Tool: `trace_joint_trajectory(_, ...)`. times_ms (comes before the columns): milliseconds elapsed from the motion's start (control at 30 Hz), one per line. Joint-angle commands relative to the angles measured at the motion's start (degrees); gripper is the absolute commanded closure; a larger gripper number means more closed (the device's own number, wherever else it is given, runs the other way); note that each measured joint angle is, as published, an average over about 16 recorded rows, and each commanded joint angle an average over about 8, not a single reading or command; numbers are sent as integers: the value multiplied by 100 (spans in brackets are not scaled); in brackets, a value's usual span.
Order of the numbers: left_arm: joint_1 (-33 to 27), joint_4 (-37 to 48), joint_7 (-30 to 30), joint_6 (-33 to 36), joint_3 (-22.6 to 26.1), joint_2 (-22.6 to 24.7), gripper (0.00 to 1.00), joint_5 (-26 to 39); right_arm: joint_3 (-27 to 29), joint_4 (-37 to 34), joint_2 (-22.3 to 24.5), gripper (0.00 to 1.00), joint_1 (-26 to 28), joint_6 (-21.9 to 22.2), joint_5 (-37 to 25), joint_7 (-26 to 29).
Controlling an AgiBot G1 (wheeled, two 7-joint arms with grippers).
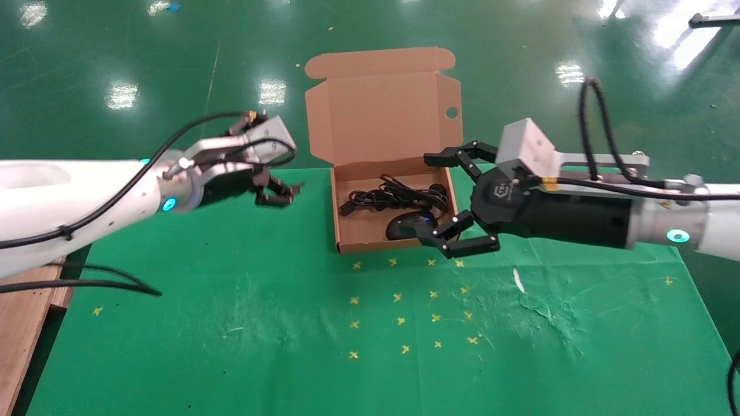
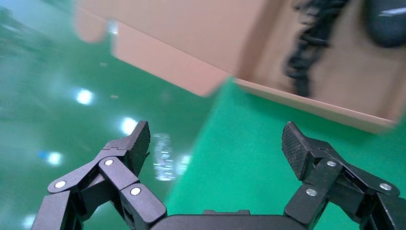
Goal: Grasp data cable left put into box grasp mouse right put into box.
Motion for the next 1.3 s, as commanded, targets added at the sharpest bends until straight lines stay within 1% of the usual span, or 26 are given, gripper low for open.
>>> trace_joint_trajectory(33,56,7,117,119,-80,-75,0,-283,62,141,118,0,-110,-75,187,73)
trace_joint_trajectory(833,781,95,1640,1674,-1127,-1043,0,-3983,789,1788,1491,0,-1389,-947,2370,920)
trace_joint_trajectory(967,901,109,1892,1932,-1301,-1204,0,-4596,836,1897,1583,0,-1474,-1006,2518,976)
trace_joint_trajectory(1300,1203,146,2527,2580,-1737,-1608,0,-6138,834,1899,1589,0,-1476,-1010,2528,976)
